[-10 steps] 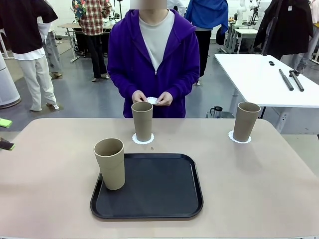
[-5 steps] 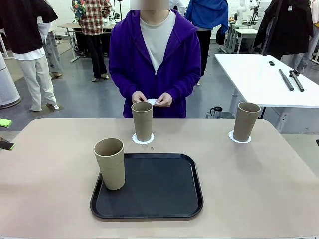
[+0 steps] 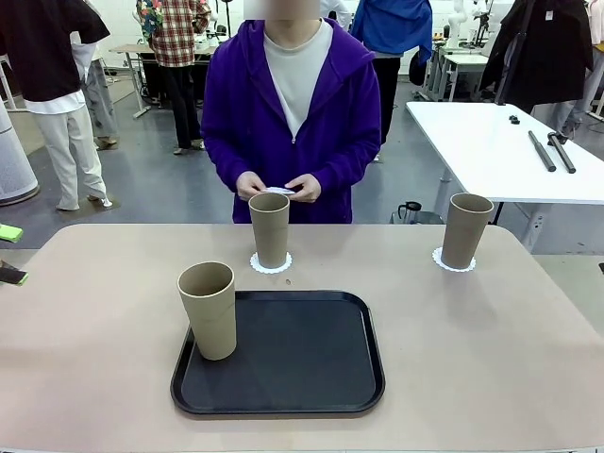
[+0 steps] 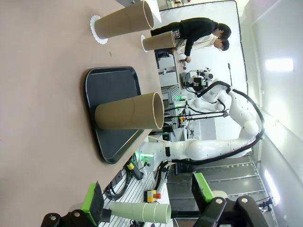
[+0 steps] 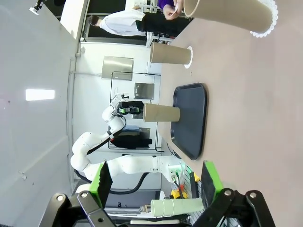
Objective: Place coasters on the table and set cups on them.
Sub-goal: Take one Reusable plastic cup from the Flat Tray and place it on a coaster set by the human.
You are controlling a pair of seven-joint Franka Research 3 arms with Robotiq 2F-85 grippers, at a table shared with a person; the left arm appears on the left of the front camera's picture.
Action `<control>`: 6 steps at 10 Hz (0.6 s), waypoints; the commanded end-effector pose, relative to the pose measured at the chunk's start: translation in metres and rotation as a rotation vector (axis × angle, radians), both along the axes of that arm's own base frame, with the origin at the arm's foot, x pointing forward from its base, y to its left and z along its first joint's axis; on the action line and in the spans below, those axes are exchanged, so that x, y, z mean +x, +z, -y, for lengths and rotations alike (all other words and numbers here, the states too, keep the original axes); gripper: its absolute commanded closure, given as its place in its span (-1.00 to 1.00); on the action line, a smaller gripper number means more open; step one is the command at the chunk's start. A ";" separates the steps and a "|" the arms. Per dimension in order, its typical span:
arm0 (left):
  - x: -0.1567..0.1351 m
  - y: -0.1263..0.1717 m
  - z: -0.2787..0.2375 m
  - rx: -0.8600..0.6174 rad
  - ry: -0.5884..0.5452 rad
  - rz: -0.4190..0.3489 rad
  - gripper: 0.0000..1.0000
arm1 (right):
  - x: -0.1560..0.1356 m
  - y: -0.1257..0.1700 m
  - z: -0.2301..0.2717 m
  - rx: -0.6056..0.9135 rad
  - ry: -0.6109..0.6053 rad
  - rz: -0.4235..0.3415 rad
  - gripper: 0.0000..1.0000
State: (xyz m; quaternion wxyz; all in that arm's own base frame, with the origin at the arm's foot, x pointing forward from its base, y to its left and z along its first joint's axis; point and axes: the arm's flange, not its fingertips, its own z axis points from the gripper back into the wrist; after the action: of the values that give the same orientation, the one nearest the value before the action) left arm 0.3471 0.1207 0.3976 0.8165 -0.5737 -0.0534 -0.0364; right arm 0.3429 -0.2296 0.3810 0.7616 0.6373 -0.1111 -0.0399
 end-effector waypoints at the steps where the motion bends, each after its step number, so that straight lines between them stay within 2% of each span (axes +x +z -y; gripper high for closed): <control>1: -0.001 0.002 0.000 -0.012 0.007 0.008 -1.00 | -0.002 -0.001 0.000 0.001 0.001 -0.011 -1.00; 6: -0.001 0.002 0.000 -0.012 0.007 0.008 -1.00 | -0.002 -0.001 0.000 0.001 0.001 -0.011 -1.00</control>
State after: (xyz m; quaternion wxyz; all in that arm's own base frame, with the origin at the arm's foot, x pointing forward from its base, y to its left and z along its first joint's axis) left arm 0.3471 0.1207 0.3976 0.8165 -0.5737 -0.0534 -0.0364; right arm 0.3429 -0.2296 0.3803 0.7618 0.6371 -0.1101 -0.0406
